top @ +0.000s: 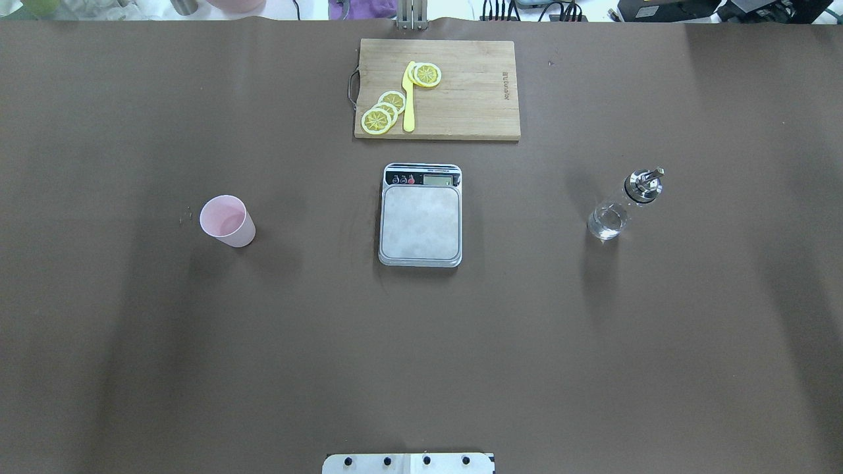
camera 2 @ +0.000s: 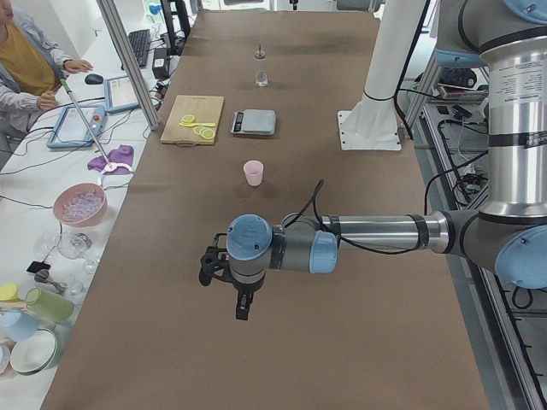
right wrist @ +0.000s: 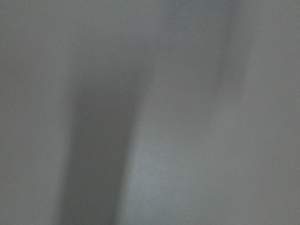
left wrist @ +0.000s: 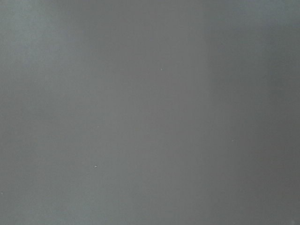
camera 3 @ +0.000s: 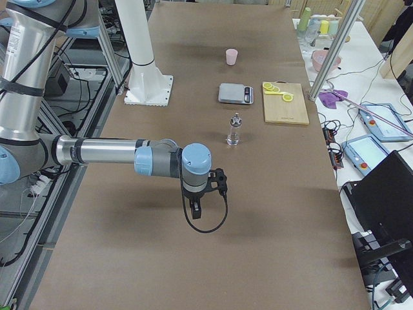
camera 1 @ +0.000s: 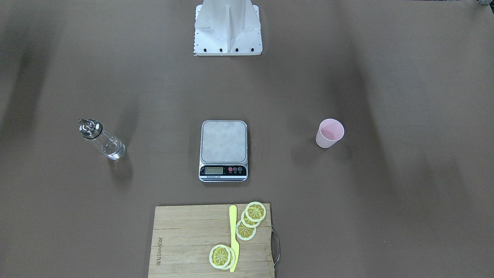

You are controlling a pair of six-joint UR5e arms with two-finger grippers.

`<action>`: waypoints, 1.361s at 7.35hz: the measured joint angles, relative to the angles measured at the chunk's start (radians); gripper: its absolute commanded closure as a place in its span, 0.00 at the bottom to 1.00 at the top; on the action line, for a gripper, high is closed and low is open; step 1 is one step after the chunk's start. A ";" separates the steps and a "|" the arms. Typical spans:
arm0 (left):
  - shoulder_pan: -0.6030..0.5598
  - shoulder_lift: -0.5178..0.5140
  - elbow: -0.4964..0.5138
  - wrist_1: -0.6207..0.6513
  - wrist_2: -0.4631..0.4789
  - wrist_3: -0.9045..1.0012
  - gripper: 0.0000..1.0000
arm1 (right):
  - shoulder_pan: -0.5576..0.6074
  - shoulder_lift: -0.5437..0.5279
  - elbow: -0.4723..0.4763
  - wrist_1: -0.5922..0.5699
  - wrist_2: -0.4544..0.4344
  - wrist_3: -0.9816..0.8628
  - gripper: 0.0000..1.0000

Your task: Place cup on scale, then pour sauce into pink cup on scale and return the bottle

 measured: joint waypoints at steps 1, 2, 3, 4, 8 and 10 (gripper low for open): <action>0.001 0.002 0.000 -0.021 -0.002 -0.002 0.02 | 0.001 0.000 0.008 0.001 0.001 0.008 0.00; 0.002 0.006 0.001 -0.032 -0.004 -0.003 0.02 | 0.001 -0.001 0.014 0.003 0.004 0.018 0.00; 0.002 0.007 0.001 -0.037 -0.006 -0.003 0.03 | 0.001 -0.003 0.019 0.003 0.011 0.021 0.00; 0.002 0.007 0.000 -0.039 -0.007 -0.002 0.03 | 0.001 -0.003 0.020 0.003 0.019 0.023 0.00; 0.004 0.005 -0.006 -0.039 -0.079 -0.004 0.02 | 0.002 0.000 0.020 0.005 0.026 0.023 0.00; 0.024 0.002 -0.031 -0.039 -0.087 -0.047 0.03 | 0.001 0.005 0.026 0.010 0.028 0.021 0.00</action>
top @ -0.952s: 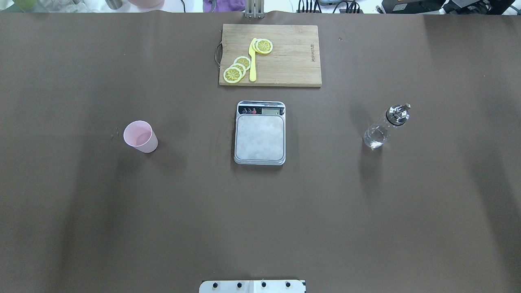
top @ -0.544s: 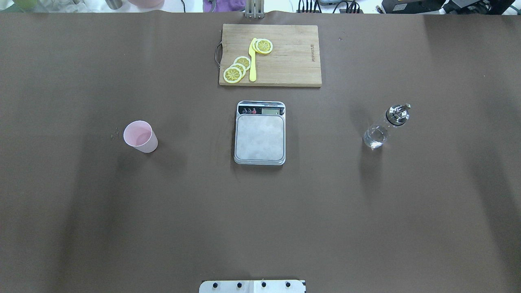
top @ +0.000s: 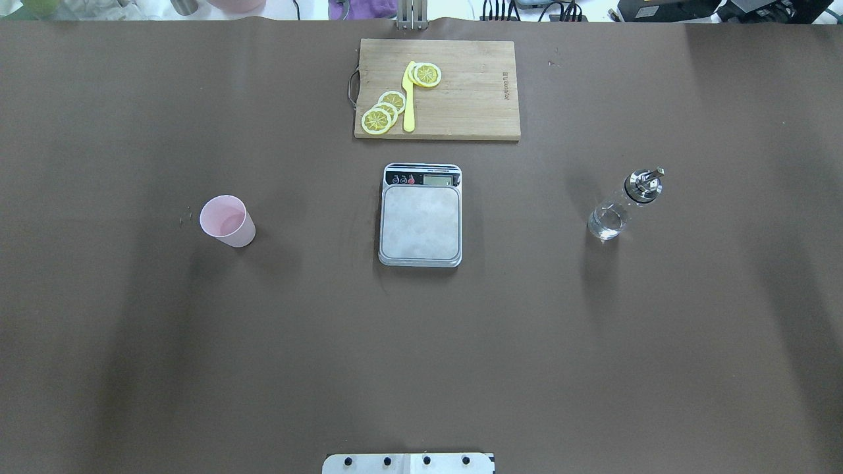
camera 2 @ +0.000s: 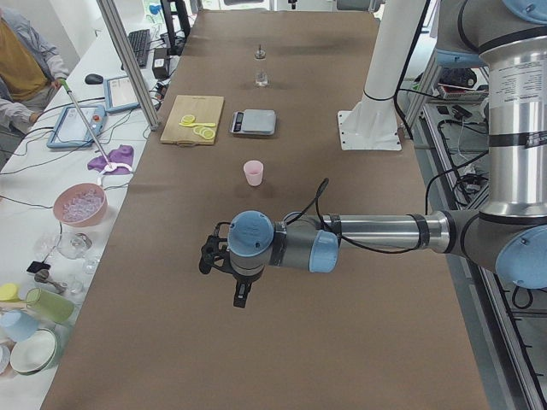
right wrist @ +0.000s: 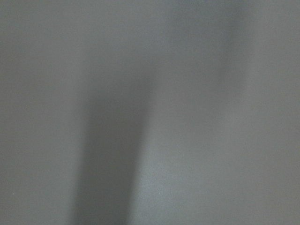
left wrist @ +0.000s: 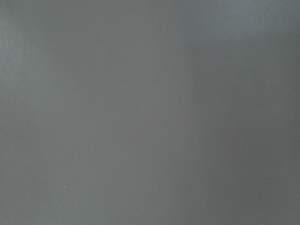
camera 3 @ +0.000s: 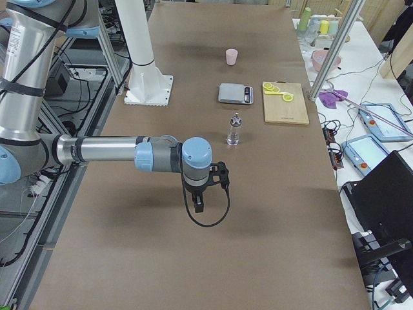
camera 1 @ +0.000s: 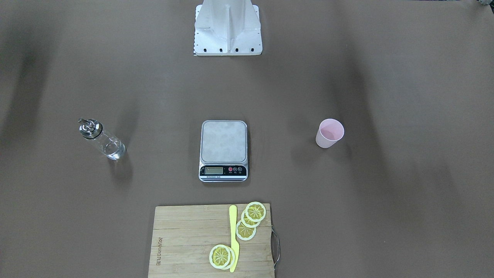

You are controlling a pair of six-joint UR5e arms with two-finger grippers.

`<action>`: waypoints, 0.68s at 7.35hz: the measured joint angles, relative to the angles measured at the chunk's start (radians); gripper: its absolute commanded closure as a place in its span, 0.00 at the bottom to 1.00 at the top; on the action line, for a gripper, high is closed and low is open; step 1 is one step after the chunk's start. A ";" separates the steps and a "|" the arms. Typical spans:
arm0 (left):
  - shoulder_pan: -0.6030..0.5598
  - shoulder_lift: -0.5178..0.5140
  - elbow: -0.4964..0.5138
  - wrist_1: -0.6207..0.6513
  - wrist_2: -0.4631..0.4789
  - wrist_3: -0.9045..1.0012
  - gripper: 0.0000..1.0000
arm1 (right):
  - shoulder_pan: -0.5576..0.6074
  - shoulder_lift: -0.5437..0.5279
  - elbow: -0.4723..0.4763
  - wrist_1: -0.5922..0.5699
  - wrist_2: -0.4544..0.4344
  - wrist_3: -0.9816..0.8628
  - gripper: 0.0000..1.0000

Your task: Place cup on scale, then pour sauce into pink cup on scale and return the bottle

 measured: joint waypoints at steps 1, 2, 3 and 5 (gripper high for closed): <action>0.046 -0.003 -0.041 -0.015 0.000 -0.096 0.03 | 0.000 0.002 0.005 0.017 -0.003 0.003 0.00; 0.110 -0.006 -0.084 -0.060 0.002 -0.224 0.03 | 0.000 0.002 0.006 0.039 -0.003 0.007 0.00; 0.180 -0.025 -0.108 -0.122 0.006 -0.364 0.03 | 0.000 0.001 0.004 0.050 -0.001 0.007 0.00; 0.306 -0.128 -0.119 -0.177 0.033 -0.612 0.04 | 0.000 0.001 0.002 0.065 0.003 0.003 0.00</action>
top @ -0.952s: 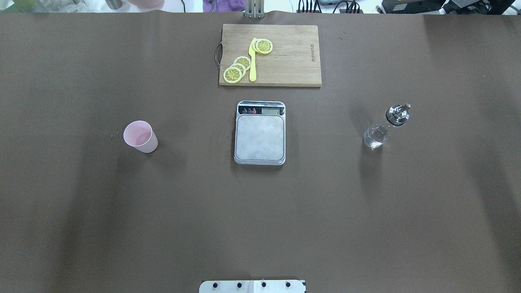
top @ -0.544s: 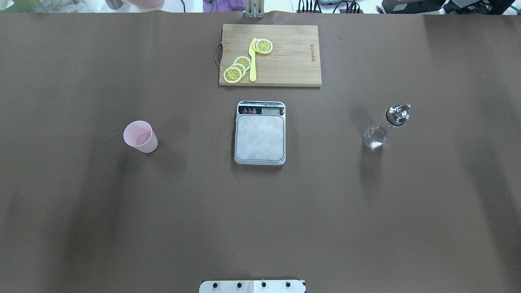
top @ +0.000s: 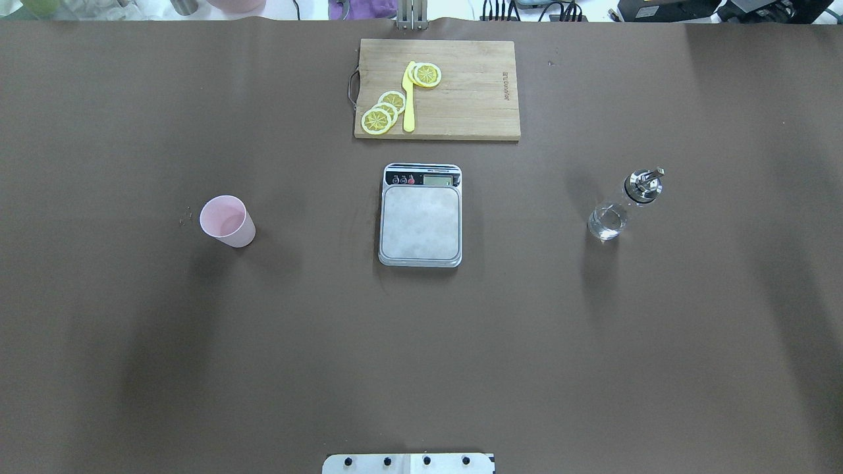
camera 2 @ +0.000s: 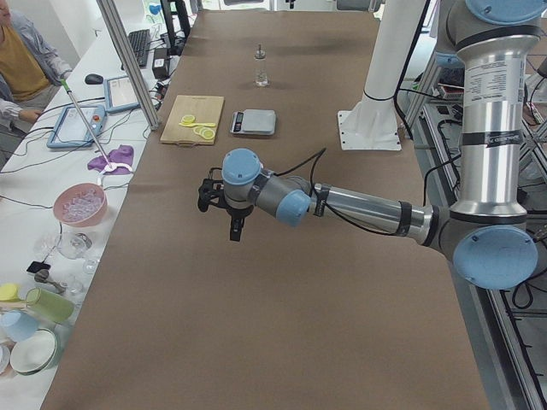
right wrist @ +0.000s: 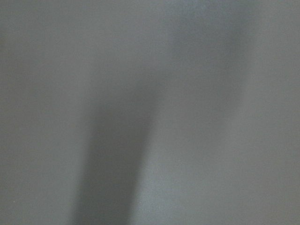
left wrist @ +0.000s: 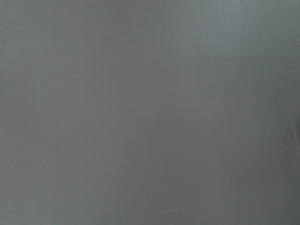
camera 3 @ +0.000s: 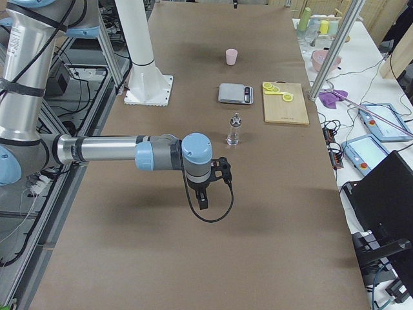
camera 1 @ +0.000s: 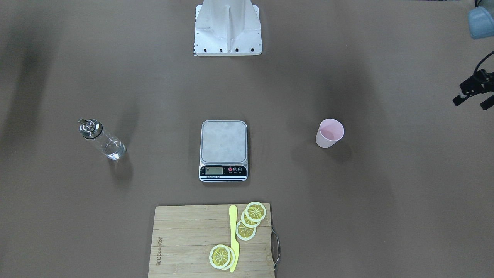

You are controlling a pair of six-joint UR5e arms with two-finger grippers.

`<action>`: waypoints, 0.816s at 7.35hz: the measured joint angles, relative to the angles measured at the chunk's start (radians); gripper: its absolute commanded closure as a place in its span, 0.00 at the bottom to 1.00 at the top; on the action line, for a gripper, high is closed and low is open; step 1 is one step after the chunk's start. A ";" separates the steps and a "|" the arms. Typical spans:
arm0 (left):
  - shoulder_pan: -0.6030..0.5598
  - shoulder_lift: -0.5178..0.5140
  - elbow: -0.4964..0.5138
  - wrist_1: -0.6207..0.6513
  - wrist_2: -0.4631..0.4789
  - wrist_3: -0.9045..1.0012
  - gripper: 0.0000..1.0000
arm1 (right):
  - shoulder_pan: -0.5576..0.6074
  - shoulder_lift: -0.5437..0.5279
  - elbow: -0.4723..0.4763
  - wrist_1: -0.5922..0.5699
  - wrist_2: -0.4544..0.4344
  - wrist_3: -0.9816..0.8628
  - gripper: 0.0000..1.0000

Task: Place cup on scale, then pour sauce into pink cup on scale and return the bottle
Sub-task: 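Reach the left gripper to the pink cup and grasp it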

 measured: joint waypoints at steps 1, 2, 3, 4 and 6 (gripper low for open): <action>0.067 -0.059 0.001 0.005 0.042 -0.098 0.07 | 0.000 -0.002 -0.005 0.030 0.000 -0.002 0.00; 0.134 -0.126 0.001 0.040 0.083 -0.185 0.07 | -0.001 -0.005 -0.019 0.075 0.000 -0.004 0.00; 0.192 -0.201 0.000 0.110 0.109 -0.251 0.11 | -0.001 -0.007 -0.041 0.123 0.000 -0.004 0.00; 0.239 -0.258 -0.001 0.177 0.139 -0.284 0.20 | -0.002 -0.008 -0.058 0.155 0.000 -0.003 0.00; 0.327 -0.315 0.017 0.233 0.190 -0.298 0.31 | -0.003 -0.007 -0.071 0.176 0.001 0.003 0.00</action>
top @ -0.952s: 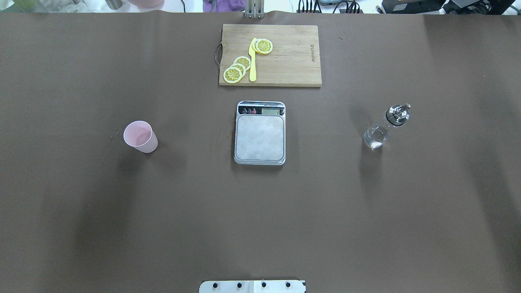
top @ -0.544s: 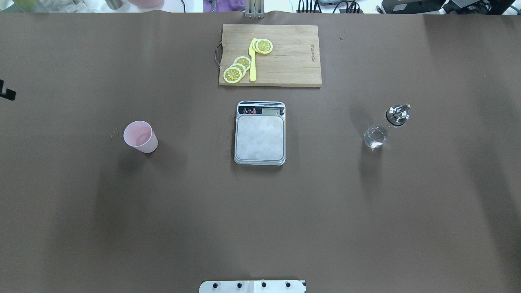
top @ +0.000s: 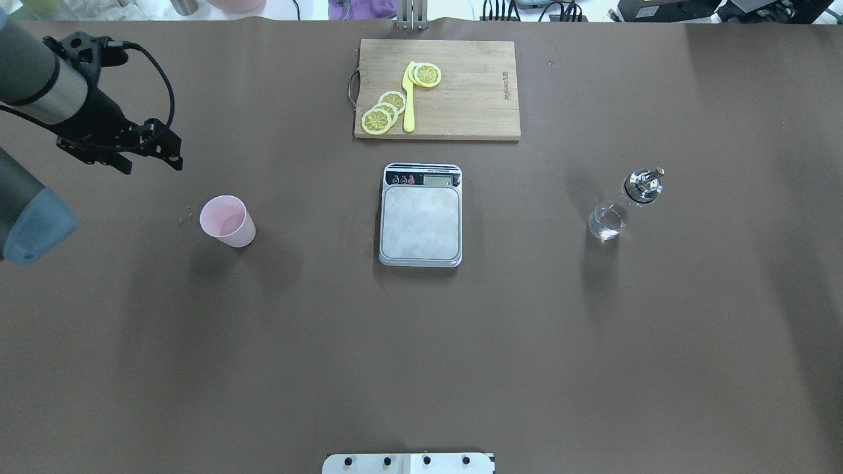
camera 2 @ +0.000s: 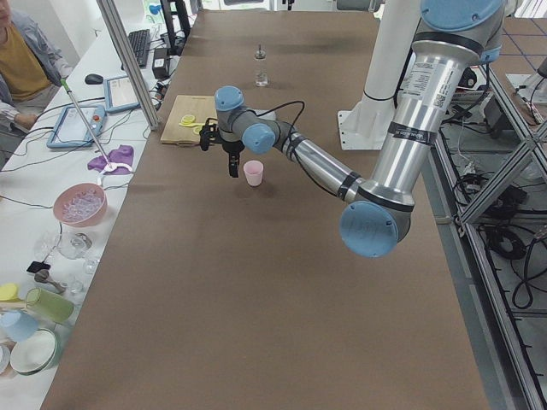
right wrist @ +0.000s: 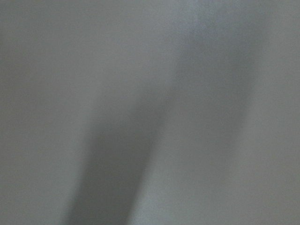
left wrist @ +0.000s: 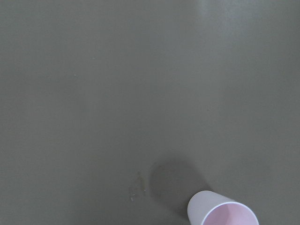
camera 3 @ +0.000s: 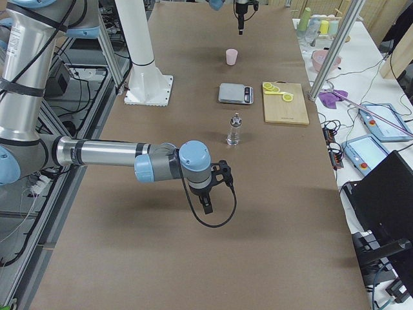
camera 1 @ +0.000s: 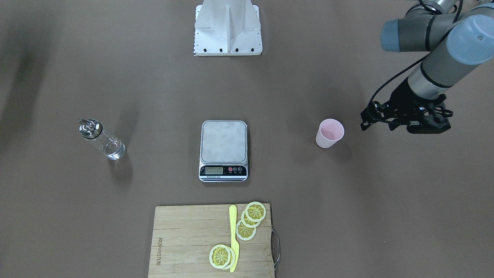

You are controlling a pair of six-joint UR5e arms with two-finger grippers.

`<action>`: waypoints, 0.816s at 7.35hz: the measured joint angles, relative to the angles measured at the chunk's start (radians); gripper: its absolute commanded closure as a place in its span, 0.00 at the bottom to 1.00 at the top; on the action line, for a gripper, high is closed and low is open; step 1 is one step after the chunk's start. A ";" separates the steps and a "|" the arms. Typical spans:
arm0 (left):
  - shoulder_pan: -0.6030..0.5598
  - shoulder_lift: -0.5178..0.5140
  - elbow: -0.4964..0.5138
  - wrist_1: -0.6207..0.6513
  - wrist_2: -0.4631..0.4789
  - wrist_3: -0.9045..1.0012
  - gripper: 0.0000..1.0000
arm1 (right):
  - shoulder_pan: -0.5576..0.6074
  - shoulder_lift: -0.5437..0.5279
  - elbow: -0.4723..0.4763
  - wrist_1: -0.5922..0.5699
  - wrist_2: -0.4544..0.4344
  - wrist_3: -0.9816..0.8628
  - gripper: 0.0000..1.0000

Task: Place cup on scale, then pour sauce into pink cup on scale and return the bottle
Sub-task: 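Reach the left gripper to the pink cup and grasp it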

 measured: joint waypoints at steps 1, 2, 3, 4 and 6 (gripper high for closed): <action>0.024 -0.011 0.022 0.006 0.007 0.004 0.37 | 0.000 0.000 -0.001 0.002 0.000 0.001 0.00; 0.042 -0.021 0.046 0.009 0.008 0.006 0.40 | 0.000 0.000 -0.001 0.002 0.000 0.001 0.00; 0.061 -0.029 0.063 0.009 0.008 0.005 0.42 | 0.000 0.000 -0.002 0.002 0.001 0.001 0.00; 0.085 -0.037 0.080 0.009 0.009 -0.001 0.44 | 0.000 -0.001 -0.002 0.002 0.001 0.001 0.00; 0.115 -0.056 0.115 0.003 0.010 -0.004 0.59 | 0.000 -0.001 -0.002 0.002 0.002 0.000 0.00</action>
